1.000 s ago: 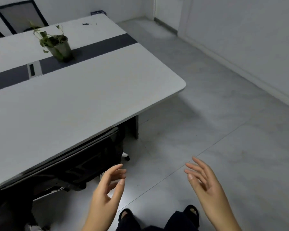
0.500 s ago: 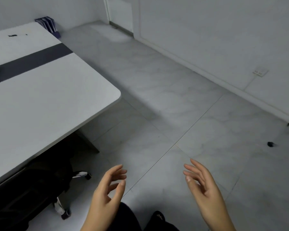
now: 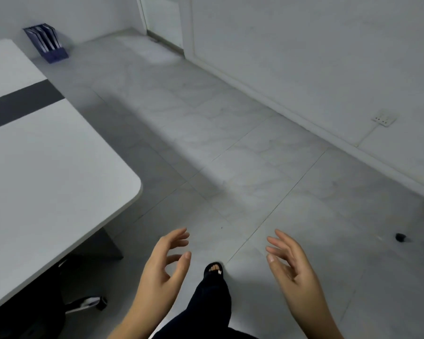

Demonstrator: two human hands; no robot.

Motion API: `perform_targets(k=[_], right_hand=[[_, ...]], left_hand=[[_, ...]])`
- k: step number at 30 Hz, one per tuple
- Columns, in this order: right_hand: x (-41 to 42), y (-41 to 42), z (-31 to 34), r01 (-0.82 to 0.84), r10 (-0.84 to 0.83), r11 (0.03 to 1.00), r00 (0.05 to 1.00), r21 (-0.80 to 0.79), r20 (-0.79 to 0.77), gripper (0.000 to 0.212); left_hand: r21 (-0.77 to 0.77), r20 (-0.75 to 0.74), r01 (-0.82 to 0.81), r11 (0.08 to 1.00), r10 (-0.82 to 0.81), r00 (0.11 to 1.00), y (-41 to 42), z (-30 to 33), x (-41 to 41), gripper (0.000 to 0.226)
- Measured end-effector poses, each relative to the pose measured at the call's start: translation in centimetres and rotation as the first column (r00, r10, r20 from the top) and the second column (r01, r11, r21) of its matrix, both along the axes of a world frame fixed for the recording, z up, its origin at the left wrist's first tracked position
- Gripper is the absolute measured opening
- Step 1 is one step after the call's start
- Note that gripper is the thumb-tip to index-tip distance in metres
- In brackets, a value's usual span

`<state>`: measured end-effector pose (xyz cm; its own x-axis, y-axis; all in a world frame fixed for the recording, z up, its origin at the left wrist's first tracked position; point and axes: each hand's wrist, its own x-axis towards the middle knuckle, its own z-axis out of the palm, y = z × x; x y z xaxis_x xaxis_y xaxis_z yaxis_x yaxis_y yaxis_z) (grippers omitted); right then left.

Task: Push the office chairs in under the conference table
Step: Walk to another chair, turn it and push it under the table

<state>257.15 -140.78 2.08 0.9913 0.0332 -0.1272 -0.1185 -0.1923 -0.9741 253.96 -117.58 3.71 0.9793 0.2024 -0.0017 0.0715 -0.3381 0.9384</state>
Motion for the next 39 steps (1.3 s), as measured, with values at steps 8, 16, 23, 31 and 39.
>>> perform_targets(k=[8,16,23,31,39], right_hand=[[16.7,2.0,1.9,-0.035,0.037,0.999,0.998,-0.026,0.058,0.044],[34.8,3.5,0.9,-0.153,0.161,0.985,0.982,-0.083,0.101,0.045],[54.6,4.4,2.1,-0.314,0.33,0.941,0.933,-0.126,0.142,0.045],[70.5,12.6,0.8,-0.553,0.563,0.823,0.825,-0.13,0.05,0.047],[84.5,28.2,0.4,-0.617,0.625,0.781,0.775,-0.1,0.099,0.041]], left_hand=[[0.076,0.058,-0.013,0.997,0.009,0.998,2.1,1.6,15.9,0.037],[0.104,0.075,-0.172,0.98,0.165,0.983,3.2,-0.1,30.6,0.042],[0.056,0.122,-0.3,0.952,0.292,0.949,2.5,-0.2,46.5,0.043],[0.016,0.072,-0.536,0.844,0.534,0.843,7.1,-0.7,57.9,0.046],[0.012,0.095,-0.626,0.779,0.623,0.777,21.6,-0.9,70.5,0.046]])
